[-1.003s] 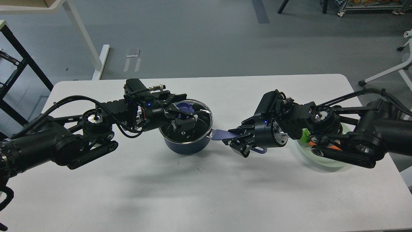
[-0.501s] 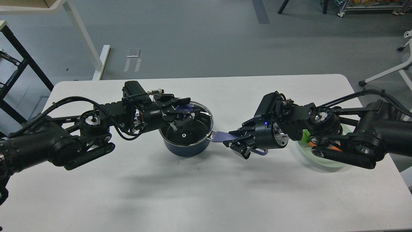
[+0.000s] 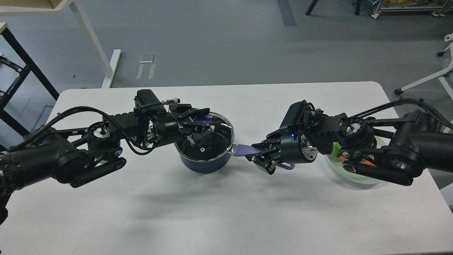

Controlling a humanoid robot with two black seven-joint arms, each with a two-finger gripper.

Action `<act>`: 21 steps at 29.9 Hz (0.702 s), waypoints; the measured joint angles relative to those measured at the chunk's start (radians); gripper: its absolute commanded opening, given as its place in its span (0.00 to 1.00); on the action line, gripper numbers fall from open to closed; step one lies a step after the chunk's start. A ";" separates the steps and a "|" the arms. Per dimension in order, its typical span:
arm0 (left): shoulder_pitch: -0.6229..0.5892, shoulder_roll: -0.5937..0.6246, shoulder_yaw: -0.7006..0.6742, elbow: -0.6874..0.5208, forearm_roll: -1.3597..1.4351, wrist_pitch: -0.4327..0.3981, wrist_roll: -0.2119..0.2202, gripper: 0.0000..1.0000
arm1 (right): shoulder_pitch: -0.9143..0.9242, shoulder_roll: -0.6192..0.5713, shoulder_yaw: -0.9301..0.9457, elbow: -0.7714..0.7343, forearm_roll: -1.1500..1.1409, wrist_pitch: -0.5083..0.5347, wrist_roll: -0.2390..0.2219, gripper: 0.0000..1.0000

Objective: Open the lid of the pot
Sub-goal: 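Close the left gripper on the blue knob of the glass lid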

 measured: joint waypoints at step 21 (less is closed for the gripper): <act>0.015 0.008 0.012 0.008 0.004 0.003 -0.003 0.83 | -0.001 0.000 0.000 0.000 -0.001 0.000 -0.001 0.27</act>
